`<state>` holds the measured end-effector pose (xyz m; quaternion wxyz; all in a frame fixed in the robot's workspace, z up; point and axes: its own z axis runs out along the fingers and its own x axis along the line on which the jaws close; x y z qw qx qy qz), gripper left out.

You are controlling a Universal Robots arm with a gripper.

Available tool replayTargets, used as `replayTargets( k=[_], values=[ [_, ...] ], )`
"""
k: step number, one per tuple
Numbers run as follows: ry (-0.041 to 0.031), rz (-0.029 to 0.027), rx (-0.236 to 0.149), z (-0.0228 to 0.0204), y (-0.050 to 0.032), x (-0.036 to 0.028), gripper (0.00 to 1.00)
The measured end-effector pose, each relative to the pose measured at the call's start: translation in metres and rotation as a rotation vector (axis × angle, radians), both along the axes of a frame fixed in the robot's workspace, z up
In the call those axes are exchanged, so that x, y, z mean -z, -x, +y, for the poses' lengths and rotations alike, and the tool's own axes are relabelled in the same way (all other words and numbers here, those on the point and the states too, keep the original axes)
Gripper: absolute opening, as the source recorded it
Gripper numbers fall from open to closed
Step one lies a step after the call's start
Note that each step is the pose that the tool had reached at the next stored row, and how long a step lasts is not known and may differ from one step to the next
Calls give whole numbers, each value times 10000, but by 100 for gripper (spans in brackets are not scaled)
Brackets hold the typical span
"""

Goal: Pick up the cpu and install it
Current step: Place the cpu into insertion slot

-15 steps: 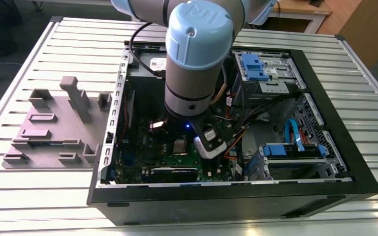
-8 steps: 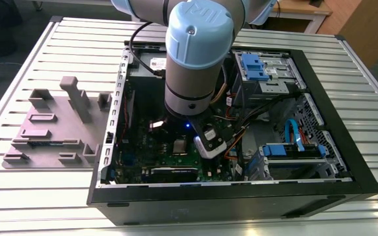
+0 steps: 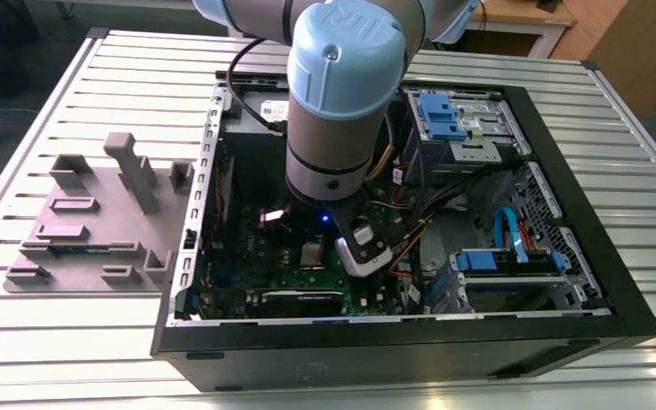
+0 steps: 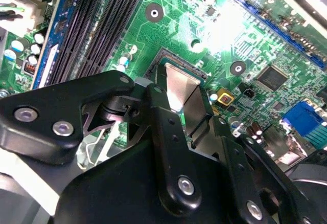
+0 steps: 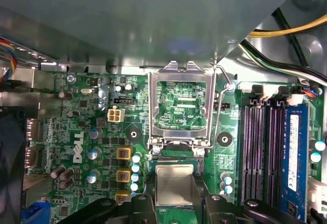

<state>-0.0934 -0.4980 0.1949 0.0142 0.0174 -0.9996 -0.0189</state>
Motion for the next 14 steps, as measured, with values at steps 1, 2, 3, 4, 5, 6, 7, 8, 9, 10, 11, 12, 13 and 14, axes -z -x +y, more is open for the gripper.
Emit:
replayTargets(
  k=[1, 2, 3, 4, 5, 6, 7, 8, 9, 10, 11, 12, 13, 14],
  values=[
    [2, 0, 82, -1, 0, 0, 39],
    [3, 0, 166, -1, -1, 0, 39],
    [2, 0, 249, -1, -1, 0, 39],
    [3, 0, 311, -2, -1, 0, 39],
    [2, 0, 361, -2, -1, 0, 39],
    [2, 0, 397, -2, -1, 0, 39],
    [2, -1, 424, -2, -1, 0, 39],
    [2, -1, 453, -2, -1, 0, 39],
    [2, 0, 489, -2, -1, 0, 39],
    [2, 0, 528, -3, 0, 0, 39],
    [2, 0, 558, -3, -1, 0, 39],
    [2, 0, 580, -3, -1, 1, 39],
    [2, 0, 597, -3, -1, 0, 39],
    [3, 0, 614, -3, -1, 0, 39]
  ],
)
